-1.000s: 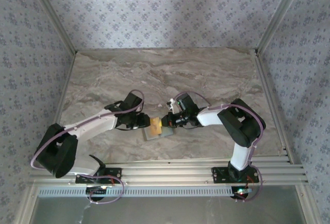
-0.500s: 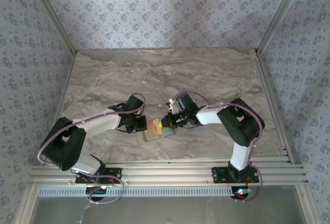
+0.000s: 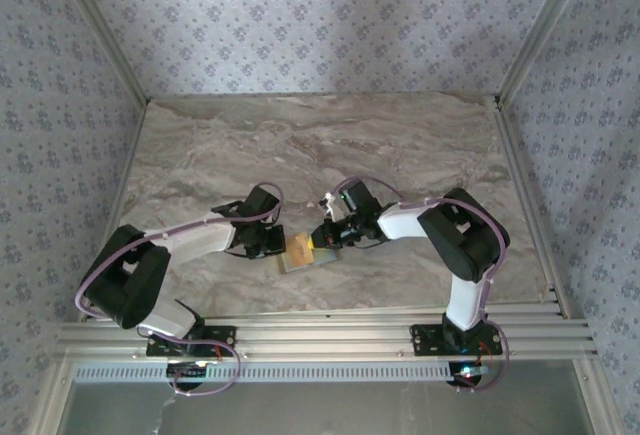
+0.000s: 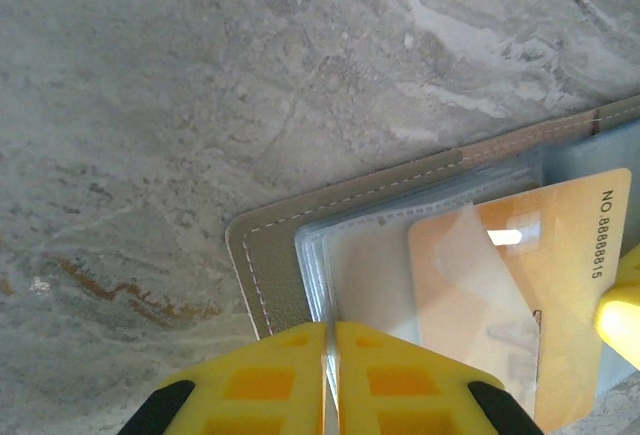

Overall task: Put the credit cards into the card holder
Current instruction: Insert the credit card into the card slot.

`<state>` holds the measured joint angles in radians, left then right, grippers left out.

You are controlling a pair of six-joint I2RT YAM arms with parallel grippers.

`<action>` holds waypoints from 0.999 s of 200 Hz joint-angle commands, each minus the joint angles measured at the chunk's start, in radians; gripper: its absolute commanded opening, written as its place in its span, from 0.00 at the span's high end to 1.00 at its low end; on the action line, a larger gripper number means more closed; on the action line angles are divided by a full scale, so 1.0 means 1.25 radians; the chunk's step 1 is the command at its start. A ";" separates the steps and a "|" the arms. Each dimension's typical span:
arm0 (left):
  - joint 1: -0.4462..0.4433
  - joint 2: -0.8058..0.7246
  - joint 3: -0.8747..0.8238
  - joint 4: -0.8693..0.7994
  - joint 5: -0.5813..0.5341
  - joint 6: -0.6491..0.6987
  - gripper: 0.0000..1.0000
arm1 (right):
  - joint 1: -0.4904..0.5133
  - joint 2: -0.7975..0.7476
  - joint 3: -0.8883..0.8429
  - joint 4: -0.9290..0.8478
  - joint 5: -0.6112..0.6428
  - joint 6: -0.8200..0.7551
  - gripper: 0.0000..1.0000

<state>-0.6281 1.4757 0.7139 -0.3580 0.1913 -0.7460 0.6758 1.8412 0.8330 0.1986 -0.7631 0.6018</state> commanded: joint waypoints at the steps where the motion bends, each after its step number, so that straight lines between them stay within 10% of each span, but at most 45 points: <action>1: 0.004 0.020 -0.019 -0.006 -0.011 -0.002 0.90 | 0.005 0.016 0.023 -0.029 -0.019 -0.022 1.00; 200: 0.005 -0.085 -0.024 -0.051 -0.010 -0.013 0.82 | 0.016 0.040 -0.004 0.068 0.004 0.063 1.00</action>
<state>-0.6281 1.4158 0.6975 -0.3706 0.1871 -0.7609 0.6998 1.8793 0.8436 0.2745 -0.7708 0.6701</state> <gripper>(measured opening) 0.176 0.066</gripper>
